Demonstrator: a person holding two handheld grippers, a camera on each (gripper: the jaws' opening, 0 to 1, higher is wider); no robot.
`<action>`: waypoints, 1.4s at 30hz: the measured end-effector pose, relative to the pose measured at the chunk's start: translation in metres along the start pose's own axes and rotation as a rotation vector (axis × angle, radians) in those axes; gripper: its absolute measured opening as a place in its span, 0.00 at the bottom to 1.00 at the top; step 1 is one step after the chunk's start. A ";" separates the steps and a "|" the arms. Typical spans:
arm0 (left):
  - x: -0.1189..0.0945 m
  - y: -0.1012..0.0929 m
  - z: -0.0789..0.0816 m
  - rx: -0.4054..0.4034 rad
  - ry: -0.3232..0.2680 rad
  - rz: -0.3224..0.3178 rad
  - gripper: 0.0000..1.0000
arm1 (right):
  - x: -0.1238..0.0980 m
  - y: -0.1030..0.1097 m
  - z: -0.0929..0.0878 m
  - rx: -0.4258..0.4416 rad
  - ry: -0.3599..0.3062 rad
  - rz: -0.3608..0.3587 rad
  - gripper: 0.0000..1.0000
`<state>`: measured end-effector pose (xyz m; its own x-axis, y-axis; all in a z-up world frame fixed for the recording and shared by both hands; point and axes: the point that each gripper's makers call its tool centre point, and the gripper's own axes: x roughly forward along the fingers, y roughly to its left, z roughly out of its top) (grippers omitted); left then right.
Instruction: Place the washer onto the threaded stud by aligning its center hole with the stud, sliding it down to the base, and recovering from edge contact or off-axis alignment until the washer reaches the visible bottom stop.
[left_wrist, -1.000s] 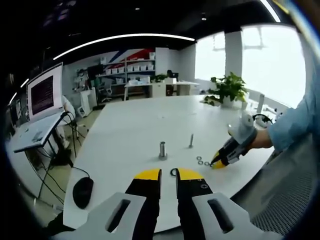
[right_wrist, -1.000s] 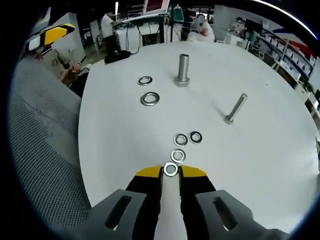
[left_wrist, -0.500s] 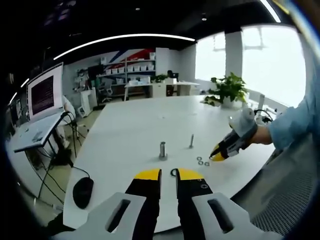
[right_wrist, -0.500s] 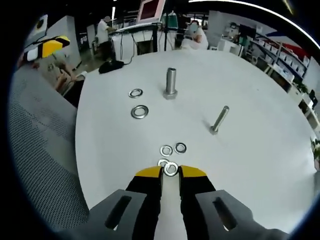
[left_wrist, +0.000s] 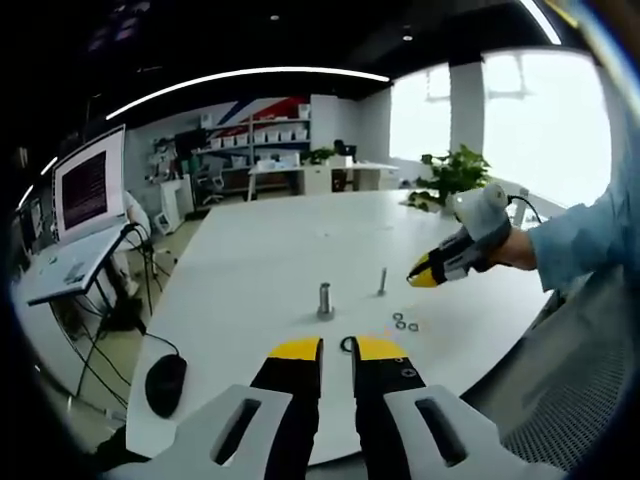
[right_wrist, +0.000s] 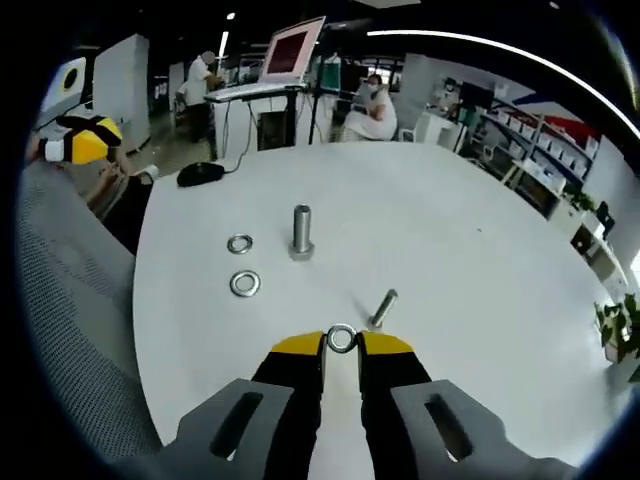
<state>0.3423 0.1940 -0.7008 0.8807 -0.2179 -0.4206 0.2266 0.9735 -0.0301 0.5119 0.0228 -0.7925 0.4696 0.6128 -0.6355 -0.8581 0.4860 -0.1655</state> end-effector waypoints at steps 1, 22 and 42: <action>0.000 0.000 0.000 0.001 0.000 0.000 0.09 | 0.000 -0.003 0.002 -0.009 -0.005 -0.010 0.14; 0.001 0.000 -0.001 0.000 0.004 -0.002 0.09 | 0.036 -0.031 0.011 -0.034 0.046 -0.046 0.14; 0.001 0.000 -0.001 -0.001 0.008 -0.001 0.09 | 0.052 -0.035 0.001 0.020 0.108 -0.021 0.14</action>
<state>0.3426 0.1943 -0.7018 0.8773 -0.2184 -0.4274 0.2271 0.9734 -0.0312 0.5662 0.0382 -0.8192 0.4612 0.5325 -0.7097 -0.8436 0.5110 -0.1649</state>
